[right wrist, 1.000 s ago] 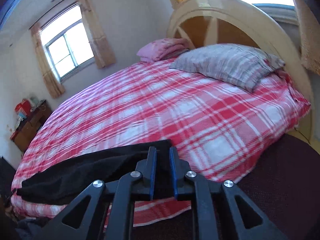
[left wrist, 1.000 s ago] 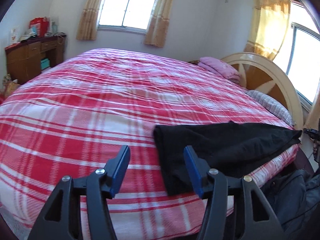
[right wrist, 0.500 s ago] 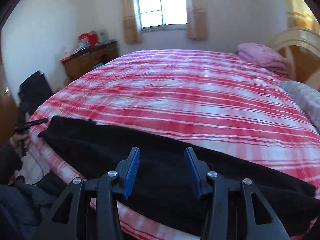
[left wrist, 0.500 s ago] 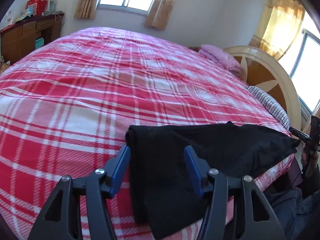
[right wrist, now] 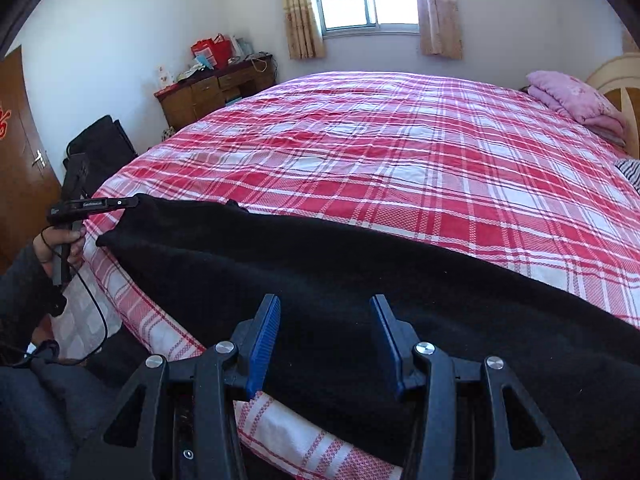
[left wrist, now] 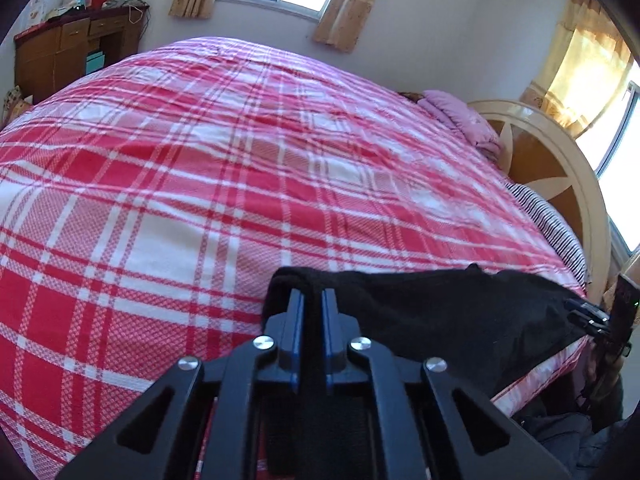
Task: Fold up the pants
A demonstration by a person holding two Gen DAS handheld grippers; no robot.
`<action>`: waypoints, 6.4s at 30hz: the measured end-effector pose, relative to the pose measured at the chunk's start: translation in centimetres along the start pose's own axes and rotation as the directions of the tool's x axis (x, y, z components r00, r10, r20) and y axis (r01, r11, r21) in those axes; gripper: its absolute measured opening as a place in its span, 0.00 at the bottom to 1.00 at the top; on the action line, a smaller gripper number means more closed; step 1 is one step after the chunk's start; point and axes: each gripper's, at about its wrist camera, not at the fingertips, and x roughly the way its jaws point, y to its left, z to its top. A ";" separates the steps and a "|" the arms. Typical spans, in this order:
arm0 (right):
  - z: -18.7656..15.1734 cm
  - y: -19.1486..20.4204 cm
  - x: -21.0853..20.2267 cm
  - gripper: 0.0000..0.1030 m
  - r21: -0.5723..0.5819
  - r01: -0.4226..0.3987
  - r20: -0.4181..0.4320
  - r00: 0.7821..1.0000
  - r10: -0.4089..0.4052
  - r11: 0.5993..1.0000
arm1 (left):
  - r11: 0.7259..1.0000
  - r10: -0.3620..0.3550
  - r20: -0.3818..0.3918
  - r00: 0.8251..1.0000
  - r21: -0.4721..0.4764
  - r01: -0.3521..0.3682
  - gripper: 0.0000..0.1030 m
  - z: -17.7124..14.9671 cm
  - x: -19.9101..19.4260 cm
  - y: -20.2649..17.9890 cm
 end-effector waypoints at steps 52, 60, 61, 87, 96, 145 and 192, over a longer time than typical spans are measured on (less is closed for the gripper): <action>-3.0 7.6 3.2 0.03 -0.323 -0.023 -0.167 0.985 -0.033 0.946 | 0.996 0.020 -0.101 0.995 0.089 -0.011 0.40 -3.8 1.9 -4.9; -3.5 7.3 5.6 0.04 -0.353 -0.034 -0.248 0.967 -0.058 0.935 | 0.986 0.016 -0.090 0.996 0.168 -0.001 0.41 -3.8 1.9 -8.0; -2.8 7.1 5.2 0.05 -0.341 -0.051 -0.244 0.969 -0.036 0.939 | 0.984 0.002 -0.089 0.996 0.180 0.014 0.43 -3.8 1.9 -8.7; 12.0 5.3 23.5 0.45 0.376 -0.377 -0.330 0.799 0.502 0.846 | 0.931 -0.120 -0.182 0.976 0.319 0.174 0.77 -7.0 6.3 -14.3; 11.2 4.2 24.0 0.09 0.458 -0.378 -0.337 0.764 0.551 0.804 | 0.917 -0.094 -0.172 0.980 0.368 0.153 0.86 -8.0 5.9 -15.3; -11.6 -23.5 -18.6 0.55 0.782 0.213 -0.061 0.962 -0.268 0.585 | 0.691 -0.201 -0.291 0.935 0.635 0.346 0.88 -6.9 10.1 -32.2; -14.4 -26.1 -22.9 0.37 0.788 0.344 -0.068 0.872 -0.484 0.511 | 0.656 -0.144 -0.369 0.918 0.659 0.368 0.42 -9.4 12.9 -33.3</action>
